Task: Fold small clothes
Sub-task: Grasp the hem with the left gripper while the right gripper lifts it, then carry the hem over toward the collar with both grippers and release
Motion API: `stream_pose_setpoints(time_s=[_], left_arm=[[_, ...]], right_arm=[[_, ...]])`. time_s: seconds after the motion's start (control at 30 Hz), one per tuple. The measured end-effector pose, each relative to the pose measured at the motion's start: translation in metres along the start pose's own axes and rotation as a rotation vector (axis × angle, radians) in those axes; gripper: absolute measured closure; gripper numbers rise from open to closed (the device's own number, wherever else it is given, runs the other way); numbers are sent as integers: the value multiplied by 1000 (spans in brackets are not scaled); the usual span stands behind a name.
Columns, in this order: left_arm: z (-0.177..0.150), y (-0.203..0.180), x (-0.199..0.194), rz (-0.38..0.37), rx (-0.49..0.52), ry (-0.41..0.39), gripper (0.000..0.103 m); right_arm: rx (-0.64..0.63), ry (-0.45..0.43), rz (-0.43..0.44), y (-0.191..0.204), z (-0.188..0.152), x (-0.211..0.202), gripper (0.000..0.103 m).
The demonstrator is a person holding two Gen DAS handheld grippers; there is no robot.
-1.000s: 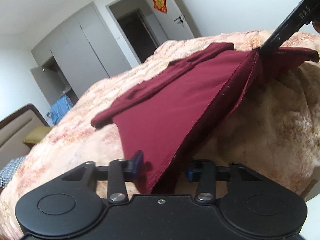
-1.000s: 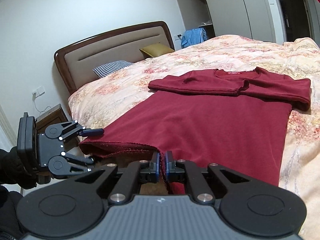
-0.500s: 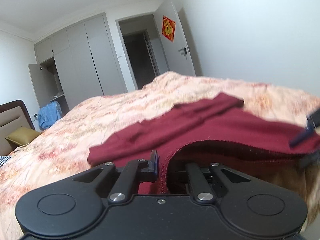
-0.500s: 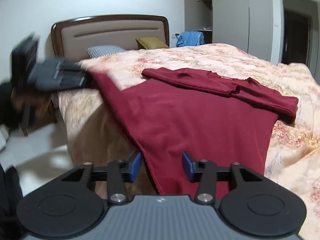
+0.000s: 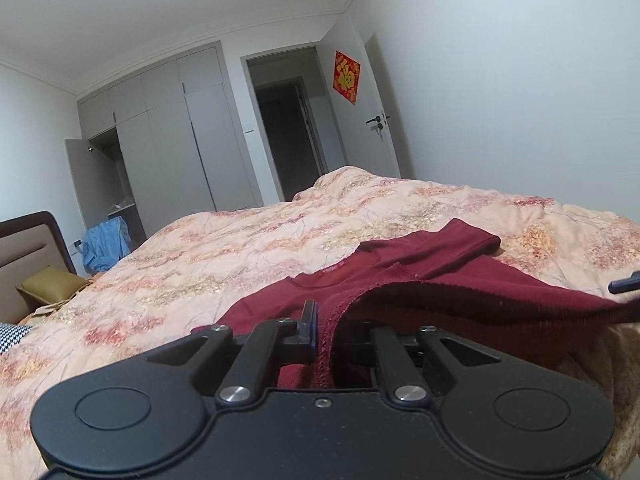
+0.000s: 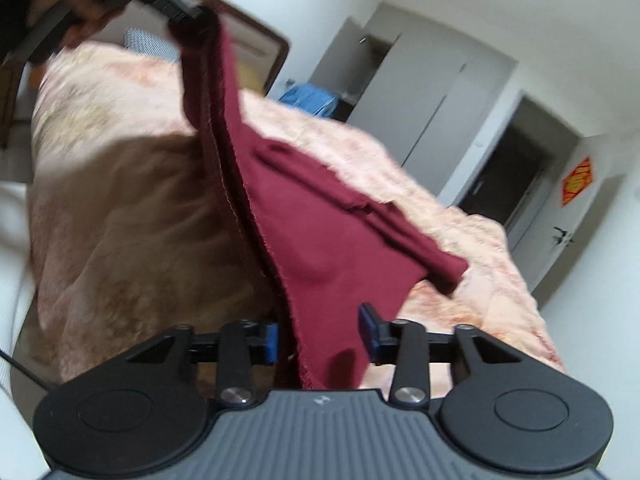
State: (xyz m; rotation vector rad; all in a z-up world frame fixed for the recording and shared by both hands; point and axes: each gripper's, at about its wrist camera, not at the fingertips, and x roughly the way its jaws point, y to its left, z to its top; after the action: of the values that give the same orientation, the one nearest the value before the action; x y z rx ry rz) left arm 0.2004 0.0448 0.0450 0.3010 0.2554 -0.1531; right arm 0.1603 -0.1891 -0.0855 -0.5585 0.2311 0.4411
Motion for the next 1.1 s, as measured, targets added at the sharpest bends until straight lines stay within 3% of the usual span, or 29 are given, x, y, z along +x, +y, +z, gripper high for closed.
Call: stream_pose_setpoints(time_s=[0.1, 0.27, 0.43, 0.77, 0.93, 1.1], left_arm=[[-10, -2, -17, 20, -34, -17, 99], [-21, -9, -49, 60, -68, -88, 100], [-11, -7, -78, 67, -104, -151, 100], [9, -9, -170, -30, -104, -151, 99], [25, -5, -148, -41, -98, -155, 99], [73, 31, -70, -30, -177, -64, 98]], right_arm=[[-15, -33, -30, -3, 3, -9, 95], [-15, -124, -109, -15, 16, -27, 97], [5, -226, -149, -26, 32, -52, 97], [86, -256, -48, -52, 57, -153, 97], [125, -260, -66, -67, 66, -141, 97], [87, -259, -107, -97, 94, -79, 97]])
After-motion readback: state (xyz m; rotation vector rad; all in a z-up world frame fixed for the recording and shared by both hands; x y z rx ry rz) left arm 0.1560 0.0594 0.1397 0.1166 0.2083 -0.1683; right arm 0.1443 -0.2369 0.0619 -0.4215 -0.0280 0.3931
